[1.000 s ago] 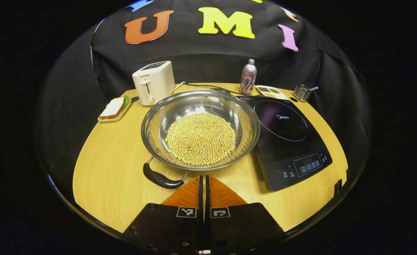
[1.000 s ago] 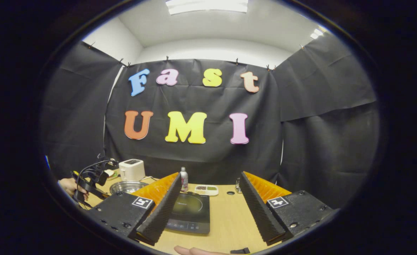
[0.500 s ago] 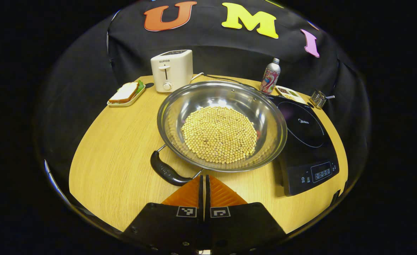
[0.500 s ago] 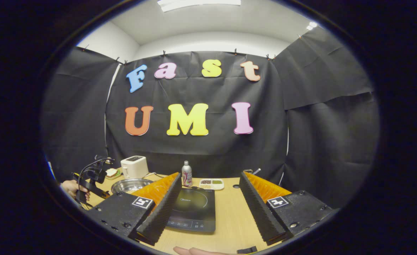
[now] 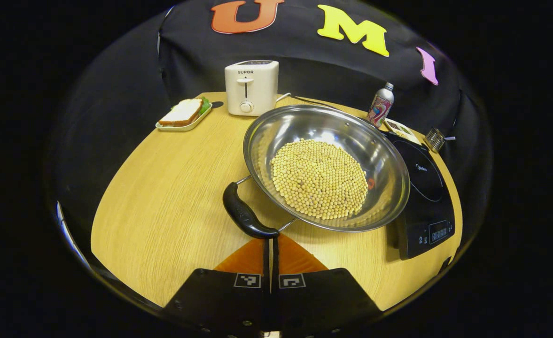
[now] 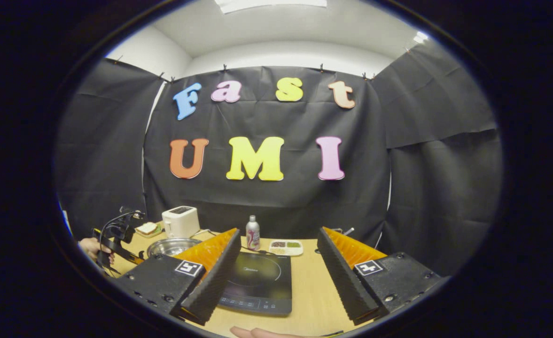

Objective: First push the handle of the pot to place it horizontally, then grasp the pot with both hands and set it on the induction cooktop.

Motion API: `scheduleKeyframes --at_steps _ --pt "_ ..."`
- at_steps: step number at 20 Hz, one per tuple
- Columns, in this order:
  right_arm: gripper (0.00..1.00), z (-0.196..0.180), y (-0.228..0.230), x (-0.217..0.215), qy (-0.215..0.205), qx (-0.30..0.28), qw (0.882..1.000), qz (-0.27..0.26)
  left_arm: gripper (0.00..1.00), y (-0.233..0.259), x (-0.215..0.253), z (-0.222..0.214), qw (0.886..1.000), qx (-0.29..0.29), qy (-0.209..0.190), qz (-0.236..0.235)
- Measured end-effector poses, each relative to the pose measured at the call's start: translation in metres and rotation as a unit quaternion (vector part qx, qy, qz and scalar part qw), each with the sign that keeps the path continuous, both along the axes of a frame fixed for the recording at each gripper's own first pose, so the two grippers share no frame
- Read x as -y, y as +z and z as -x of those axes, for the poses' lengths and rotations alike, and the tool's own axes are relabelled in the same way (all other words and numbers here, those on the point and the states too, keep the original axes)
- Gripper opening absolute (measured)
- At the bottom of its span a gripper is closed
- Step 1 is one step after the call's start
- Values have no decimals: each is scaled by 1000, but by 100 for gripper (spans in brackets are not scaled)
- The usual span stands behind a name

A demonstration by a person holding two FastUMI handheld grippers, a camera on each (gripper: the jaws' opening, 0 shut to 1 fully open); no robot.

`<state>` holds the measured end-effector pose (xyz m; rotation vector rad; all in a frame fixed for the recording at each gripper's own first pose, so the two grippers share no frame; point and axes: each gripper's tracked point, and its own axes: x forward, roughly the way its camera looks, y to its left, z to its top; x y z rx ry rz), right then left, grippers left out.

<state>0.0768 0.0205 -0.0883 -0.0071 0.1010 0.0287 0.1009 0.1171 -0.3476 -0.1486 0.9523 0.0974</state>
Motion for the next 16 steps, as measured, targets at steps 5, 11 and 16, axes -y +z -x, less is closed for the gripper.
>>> scheduleKeyframes --at_steps 5,11,16 --pt "99 -23 -2 -16 5 -5 1000 5 10 -2 -17 -7 1000 -5 3 0" --pt "99 -53 -14 -29 10 -26 1000 4 0 -5 -45 -28 999 -3 33 14" --pt "99 -73 -38 -44 13 -63 998 -2 0 -9 -68 -48 999 -13 39 3"
